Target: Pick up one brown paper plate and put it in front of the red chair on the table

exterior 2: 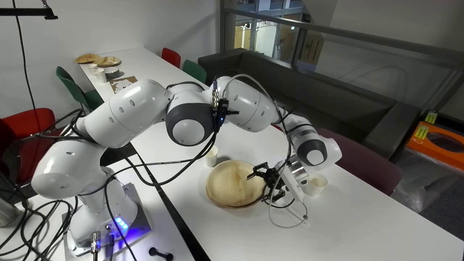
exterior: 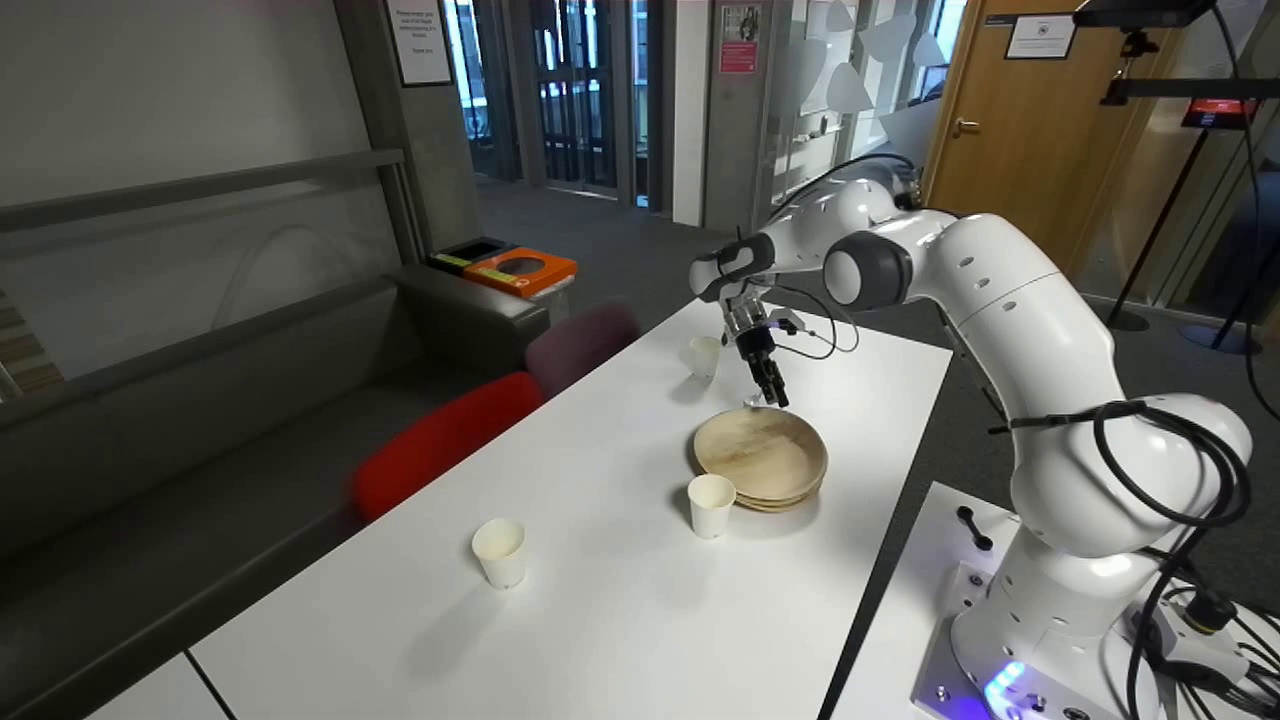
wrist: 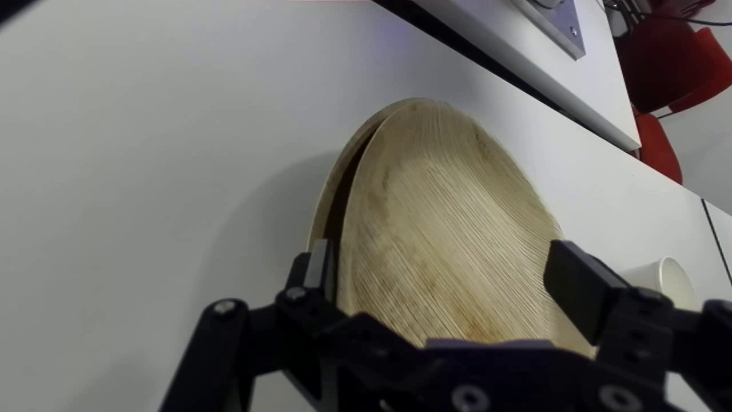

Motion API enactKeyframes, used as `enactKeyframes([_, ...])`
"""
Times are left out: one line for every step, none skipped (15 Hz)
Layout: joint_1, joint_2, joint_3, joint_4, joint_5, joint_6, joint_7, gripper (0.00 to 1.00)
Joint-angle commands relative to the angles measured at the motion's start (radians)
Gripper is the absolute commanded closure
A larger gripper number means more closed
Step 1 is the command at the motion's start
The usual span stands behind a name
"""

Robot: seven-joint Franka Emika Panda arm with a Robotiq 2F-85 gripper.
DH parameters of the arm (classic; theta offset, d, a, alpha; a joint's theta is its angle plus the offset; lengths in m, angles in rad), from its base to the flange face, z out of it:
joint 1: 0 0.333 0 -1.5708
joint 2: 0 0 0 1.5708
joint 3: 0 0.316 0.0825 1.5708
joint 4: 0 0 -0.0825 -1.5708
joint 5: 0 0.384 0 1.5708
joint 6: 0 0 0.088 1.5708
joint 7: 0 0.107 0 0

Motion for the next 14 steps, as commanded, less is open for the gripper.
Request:
enactKeyframes([-0.003,-0.035,0.01,-0.035,-0.028,-0.017,-0.015,0.0])
enactKeyframes([-0.003,-0.035,0.011,-0.035,-0.029,-0.017,-0.016,0.0])
enactKeyframes([-0.003,-0.035,0.011,-0.035,-0.03,-0.016,-0.016,0.0])
enactKeyframes([-0.002,-0.033,0.011,-0.034,-0.031,-0.016,-0.015,0.0])
enactKeyframes([-0.002,-0.029,0.011,-0.031,-0.031,-0.016,-0.012,0.0])
enactKeyframes([-0.001,-0.026,0.01,-0.028,-0.032,-0.016,-0.009,0.0])
enactKeyframes([0.0,-0.023,0.01,-0.025,-0.033,-0.016,-0.006,0.0])
enactKeyframes([0.0,-0.022,0.01,-0.025,-0.034,-0.017,-0.007,0.0])
enactKeyframes([0.0,-0.023,0.01,-0.027,-0.035,-0.015,-0.007,0.0])
enactKeyframes([0.0,-0.024,0.01,-0.029,-0.036,-0.015,-0.009,0.0])
enactKeyframes([0.0,-0.025,0.01,-0.03,-0.037,-0.012,-0.008,0.0])
enactKeyframes([0.001,-0.024,0.01,-0.029,-0.038,-0.013,-0.008,0.0])
enactKeyframes([0.001,-0.024,0.01,-0.029,-0.039,-0.013,-0.007,0.0])
enactKeyframes([0.002,-0.023,0.01,-0.028,-0.041,-0.013,-0.006,0.0])
